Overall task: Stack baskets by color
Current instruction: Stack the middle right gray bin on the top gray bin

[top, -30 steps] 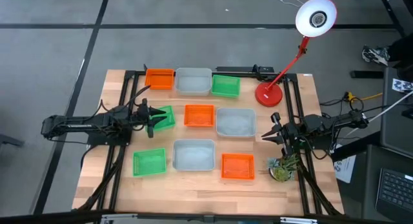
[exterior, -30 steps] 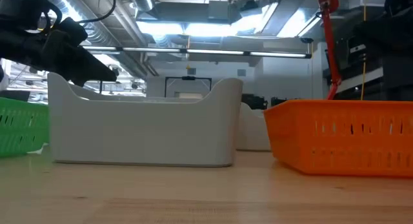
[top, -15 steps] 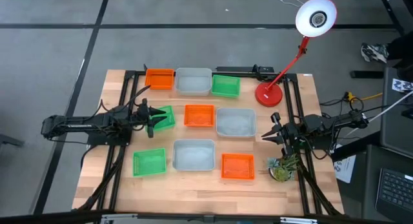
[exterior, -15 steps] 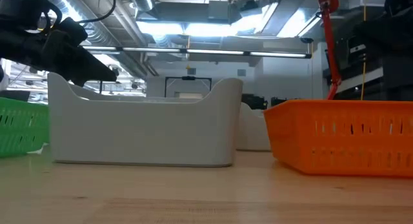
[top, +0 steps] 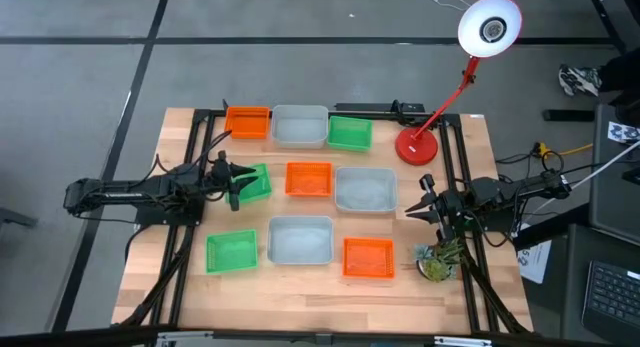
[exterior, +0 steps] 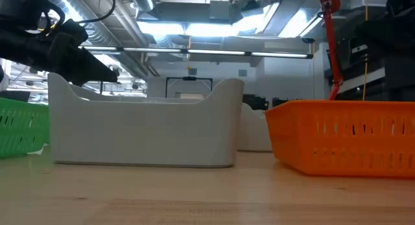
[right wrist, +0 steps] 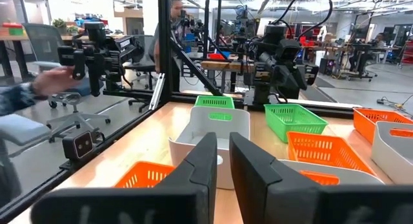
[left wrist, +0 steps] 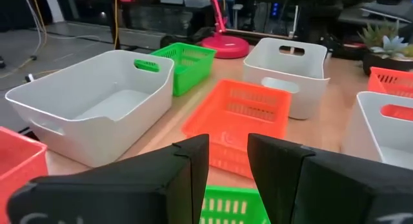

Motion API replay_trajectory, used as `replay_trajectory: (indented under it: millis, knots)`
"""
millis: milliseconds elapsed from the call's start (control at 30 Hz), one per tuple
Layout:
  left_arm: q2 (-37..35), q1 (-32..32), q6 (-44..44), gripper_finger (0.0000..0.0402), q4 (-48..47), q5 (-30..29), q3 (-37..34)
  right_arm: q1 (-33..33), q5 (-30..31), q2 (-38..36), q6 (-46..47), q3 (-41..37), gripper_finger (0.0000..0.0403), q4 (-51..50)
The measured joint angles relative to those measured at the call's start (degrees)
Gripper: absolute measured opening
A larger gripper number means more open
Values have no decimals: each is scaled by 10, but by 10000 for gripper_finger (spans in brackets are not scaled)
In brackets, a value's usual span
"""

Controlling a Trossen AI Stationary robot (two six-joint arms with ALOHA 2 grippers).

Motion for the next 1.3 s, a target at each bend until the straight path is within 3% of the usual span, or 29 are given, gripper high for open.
replay_trajectory:
  millis: [167,467,633,767,900,1000,1200,1300]
  knots:
    - [0,0,5,100,0,0,0,0,-9,0,70,0,44,23]
    - [0,0,152,100,0,-7,0,0,-9,0,96,0,44,51]
    - [0,0,157,100,0,-7,0,0,-9,0,49,2,44,150]
    - [0,0,130,100,8,7,0,0,-6,25,-2,39,44,151]
    - [0,0,73,100,69,25,0,0,-1,97,-62,108,44,142]
    - [0,0,57,100,150,27,0,0,63,166,-87,188,44,79]
    - [0,0,102,100,288,22,0,-29,283,320,-44,381,44,-170]
    - [0,0,104,100,322,14,0,-60,314,401,-4,469,44,-278]
